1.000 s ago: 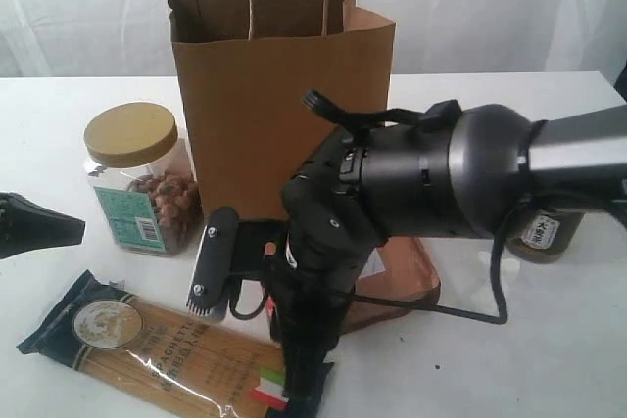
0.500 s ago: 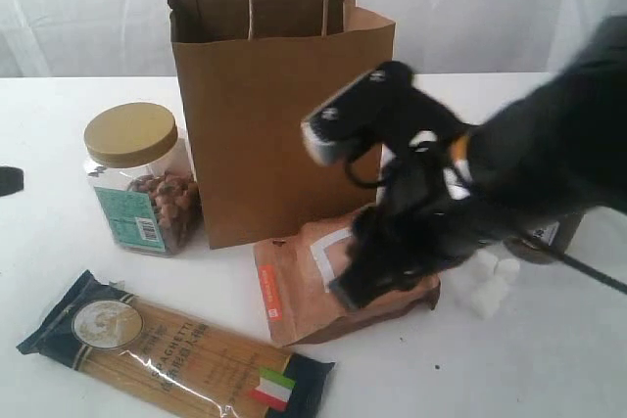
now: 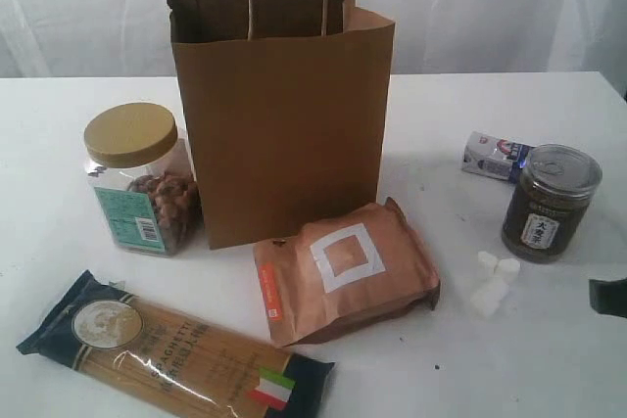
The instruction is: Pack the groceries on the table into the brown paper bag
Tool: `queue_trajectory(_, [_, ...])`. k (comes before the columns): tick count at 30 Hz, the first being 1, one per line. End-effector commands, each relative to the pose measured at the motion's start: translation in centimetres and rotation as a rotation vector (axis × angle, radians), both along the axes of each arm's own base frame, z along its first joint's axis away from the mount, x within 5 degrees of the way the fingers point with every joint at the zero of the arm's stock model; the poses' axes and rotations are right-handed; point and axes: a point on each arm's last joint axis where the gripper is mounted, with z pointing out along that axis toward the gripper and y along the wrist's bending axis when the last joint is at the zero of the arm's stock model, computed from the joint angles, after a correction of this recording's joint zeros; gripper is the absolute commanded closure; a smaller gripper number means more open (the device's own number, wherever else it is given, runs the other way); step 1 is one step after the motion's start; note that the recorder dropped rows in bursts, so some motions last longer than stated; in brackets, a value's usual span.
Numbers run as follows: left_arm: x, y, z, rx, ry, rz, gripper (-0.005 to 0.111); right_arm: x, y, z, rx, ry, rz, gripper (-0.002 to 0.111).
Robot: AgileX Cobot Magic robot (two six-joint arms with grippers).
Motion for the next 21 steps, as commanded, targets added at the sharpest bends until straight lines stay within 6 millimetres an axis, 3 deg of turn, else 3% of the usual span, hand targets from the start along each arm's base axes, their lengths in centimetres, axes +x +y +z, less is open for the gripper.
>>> queue_trajectory(1, [-2.4, -1.2, 3.2, -0.132, -0.105, 0.098, 0.107, 0.2, -0.3, -1.2, -0.036, -0.055, 0.010, 0.041])
queue_trajectory(4, [-3.5, -1.9, 4.4, -0.134, -0.160, 0.102, 0.107, 1.6, -0.1, -1.9, -0.186, -0.086, 0.097, 0.036])
queue_trajectory(7, [-4.7, -2.7, 5.7, -0.101, -0.224, 0.105, 0.107, 2.6, 0.0, -2.8, -0.136, -0.112, -0.014, 0.036])
queue_trajectory(10, [-5.9, -4.9, 6.8, -0.093, -0.265, 0.018, 0.107, 2.9, -0.2, -3.4, -0.099, -0.121, -0.112, 0.036])
queue_trajectory(14, [-6.9, -7.4, 5.0, 0.067, -0.098, -0.110, 0.107, 4.0, 1.3, -4.4, -0.031, -0.123, 0.008, 0.036])
queue_trajectory(18, [-7.6, -5.8, 3.6, 0.061, -0.085, 0.135, 0.107, 4.9, 0.4, -5.6, -0.088, -0.131, -0.126, 0.036])
queue_trajectory(19, [-7.9, -5.0, 2.7, 0.059, -0.082, 0.239, 0.107, 5.1, 0.3, -6.4, -0.107, -0.091, -0.133, 0.037])
queue_trajectory(21, [-8.1, -4.6, 1.1, 0.062, -0.041, 0.280, 0.107, 5.5, 0.9, -7.2, -0.082, -0.038, -0.101, 0.037])
